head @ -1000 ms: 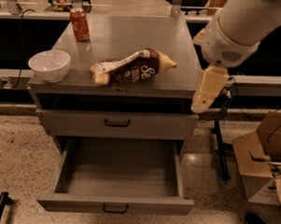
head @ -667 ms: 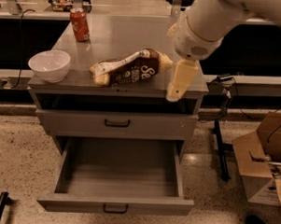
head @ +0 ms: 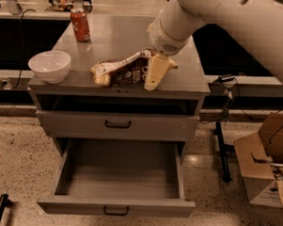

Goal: Place brown chip bag into middle drawer

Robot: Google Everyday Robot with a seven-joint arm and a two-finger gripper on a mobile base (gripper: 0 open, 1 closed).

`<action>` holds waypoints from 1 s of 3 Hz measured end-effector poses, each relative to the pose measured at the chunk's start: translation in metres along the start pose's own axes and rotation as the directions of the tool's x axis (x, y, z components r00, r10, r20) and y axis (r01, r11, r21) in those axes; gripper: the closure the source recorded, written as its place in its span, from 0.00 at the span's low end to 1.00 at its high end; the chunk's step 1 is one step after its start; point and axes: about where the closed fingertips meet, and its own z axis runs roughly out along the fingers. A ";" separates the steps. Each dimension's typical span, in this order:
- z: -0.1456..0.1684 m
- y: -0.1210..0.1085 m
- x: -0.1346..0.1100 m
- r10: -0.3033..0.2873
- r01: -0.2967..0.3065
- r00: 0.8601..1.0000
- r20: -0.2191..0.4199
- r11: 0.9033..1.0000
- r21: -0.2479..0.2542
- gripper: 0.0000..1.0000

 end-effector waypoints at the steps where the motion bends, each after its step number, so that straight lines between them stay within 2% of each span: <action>1: 0.031 -0.016 0.007 0.042 -0.042 0.999 -0.005 0.999 0.016 0.19; 2: 0.048 -0.024 0.017 0.090 -0.088 0.996 -0.030 0.995 0.046 0.41; 3: 0.038 -0.032 0.015 0.115 -0.116 0.993 0.013 0.991 0.068 0.64</action>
Offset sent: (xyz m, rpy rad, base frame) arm 0.0677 -0.0086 -0.0475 0.0270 -0.0258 -0.1917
